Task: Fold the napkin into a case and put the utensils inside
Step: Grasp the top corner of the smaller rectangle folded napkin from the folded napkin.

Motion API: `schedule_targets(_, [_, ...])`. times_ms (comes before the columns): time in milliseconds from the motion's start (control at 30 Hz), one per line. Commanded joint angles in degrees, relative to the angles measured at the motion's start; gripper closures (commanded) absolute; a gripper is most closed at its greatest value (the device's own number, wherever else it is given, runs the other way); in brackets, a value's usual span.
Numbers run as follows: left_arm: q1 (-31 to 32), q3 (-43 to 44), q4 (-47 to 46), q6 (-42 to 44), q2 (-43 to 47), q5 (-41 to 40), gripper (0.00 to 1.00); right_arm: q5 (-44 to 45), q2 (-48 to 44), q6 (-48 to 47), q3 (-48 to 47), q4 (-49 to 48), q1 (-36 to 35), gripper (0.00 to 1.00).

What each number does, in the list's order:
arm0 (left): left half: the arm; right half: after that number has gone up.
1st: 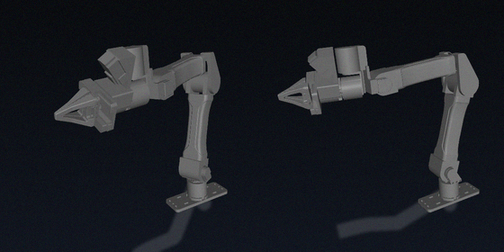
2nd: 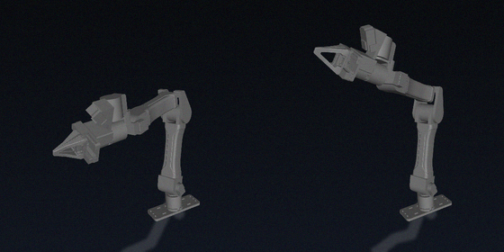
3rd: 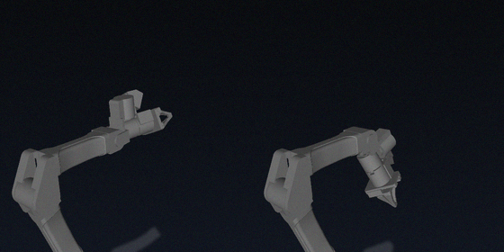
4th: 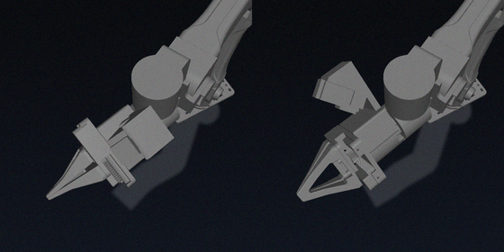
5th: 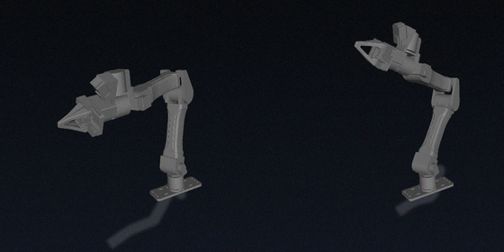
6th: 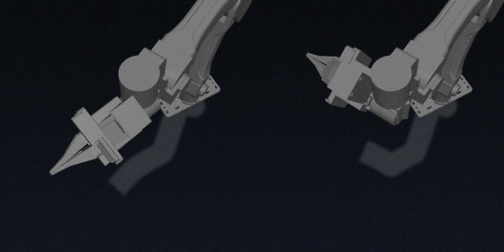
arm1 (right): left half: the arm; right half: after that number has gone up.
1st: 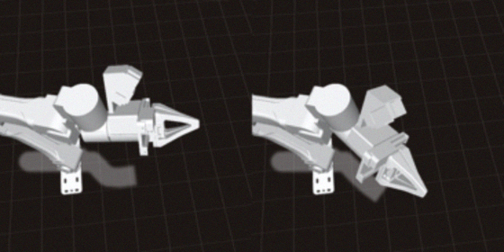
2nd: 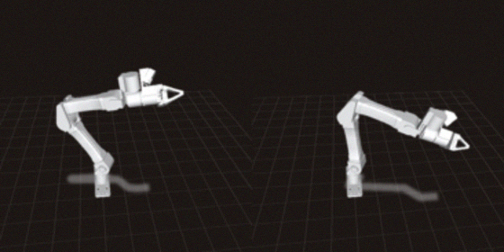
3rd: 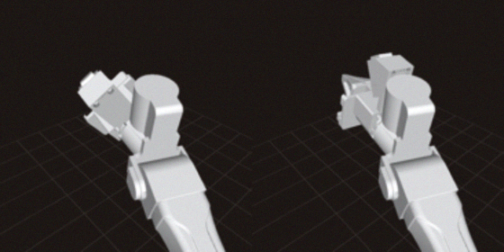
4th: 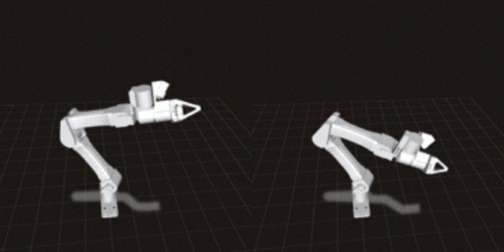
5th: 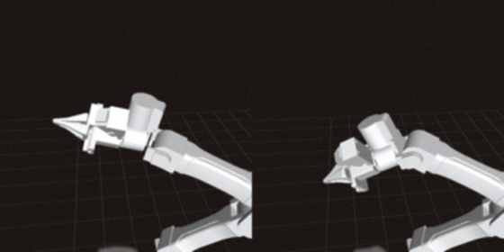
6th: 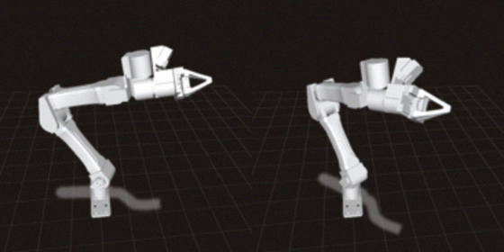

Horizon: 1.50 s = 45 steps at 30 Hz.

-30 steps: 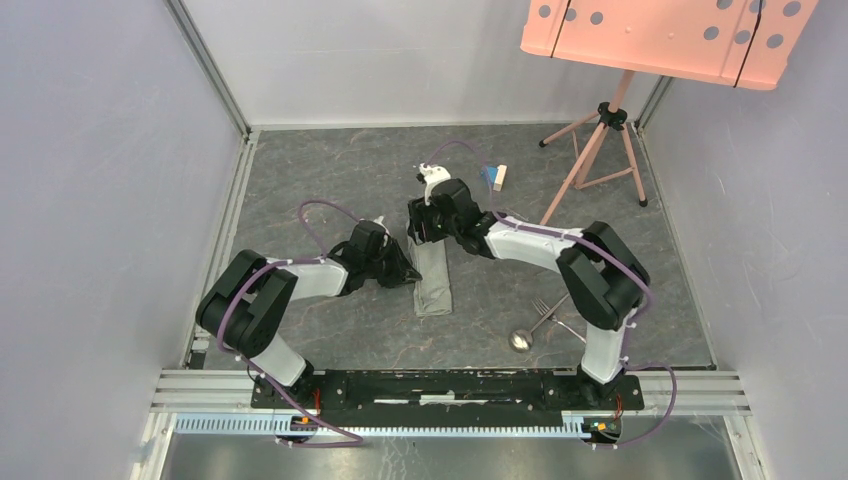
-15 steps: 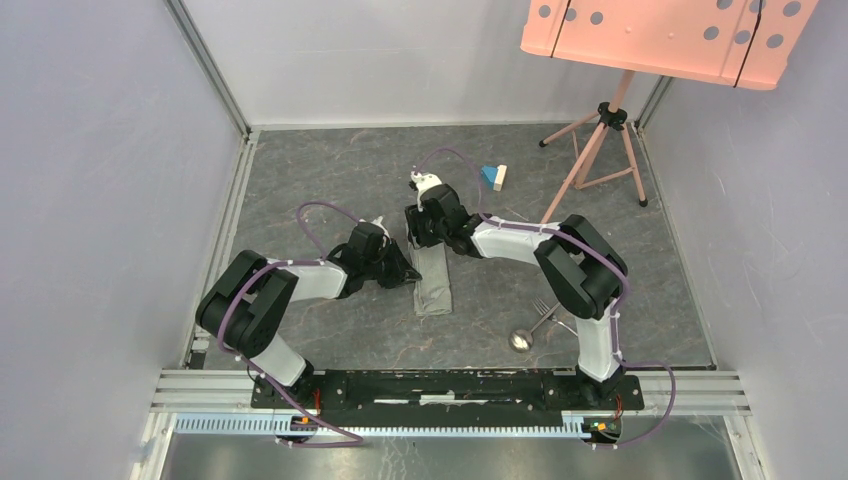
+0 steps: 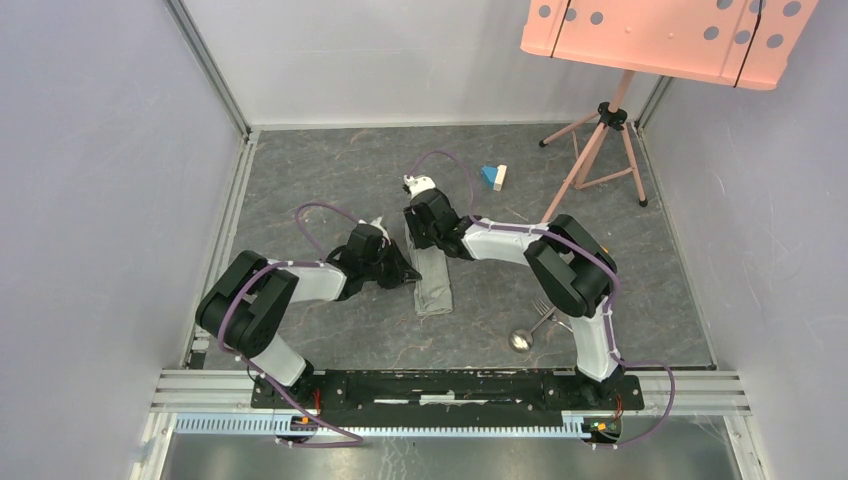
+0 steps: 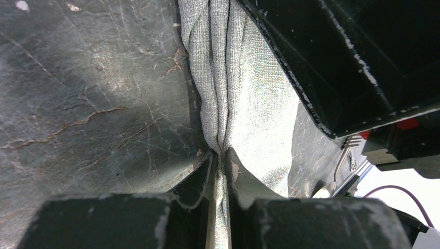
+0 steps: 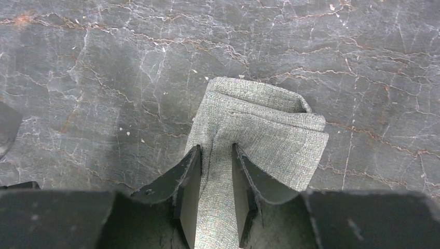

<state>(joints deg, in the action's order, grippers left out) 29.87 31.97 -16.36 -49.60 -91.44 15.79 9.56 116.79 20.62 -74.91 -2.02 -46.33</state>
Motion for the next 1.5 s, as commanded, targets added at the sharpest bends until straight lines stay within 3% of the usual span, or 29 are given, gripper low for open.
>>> schedule_targets(0, [-0.4,-1.7,2.2,-0.6,-0.6,-2.5,0.87,3.9,0.4,-0.8,-2.4,-1.3,-0.7,0.68])
schedule_targets(200, [0.2,-2.3,-1.7,-4.1,-1.7,-1.0,0.89,3.5,-0.4,-1.6,-1.5,-3.3,-0.7,0.98])
schedule_targets(400, [8.1,-3.8,-7.2,-13.0,-2.0,-8.4,0.85,-1.4,-6.5,-7.7,4.0,-6.3,-0.1,1.00])
schedule_targets(500, [11.1,-6.3,-11.1,-16.8,0.4,-11.7,0.79,-5.9,-9.1,-9.9,6.7,-7.6,1.2,1.00])
schedule_targets(600, [10.8,-11.3,-15.0,-19.4,6.1,-13.8,0.63,-9.4,-10.0,-10.0,9.3,-10.5,2.4,1.00])
schedule_targets(667, [9.2,-13.6,-12.4,-18.7,12.1,-14.9,0.57,-11.6,-10.3,-9.7,10.6,-12.1,2.7,1.00])
schedule_targets(833, [2.5,-10.6,8.3,-9.8,27.6,-15.6,0.31,-13.7,-13.0,-7.0,15.6,-17.9,3.7,1.00])
schedule_targets(933, [-2.9,-6.1,15.8,-3.2,29.9,-16.2,0.22,-15.3,-14.4,-5.3,18.2,-21.1,4.2,1.00])
schedule_targets(1000, [-5.3,-1.9,19.1,1.3,27.1,-16.1,0.26,-15.8,-15.0,-4.3,19.4,-22.6,4.5,1.00])
schedule_targets(1167, [-4.4,10.9,21.2,11.8,14.3,-14.8,0.55,-16.4,-17.1,-1.2,22.6,-26.9,4.8,1.00])
schedule_targets(1467, [3.7,23.7,21.1,21.2,-1.6,-25.2,0.75,-17.3,-19.9,3.3,28.2,-33.1,7.2,1.00])
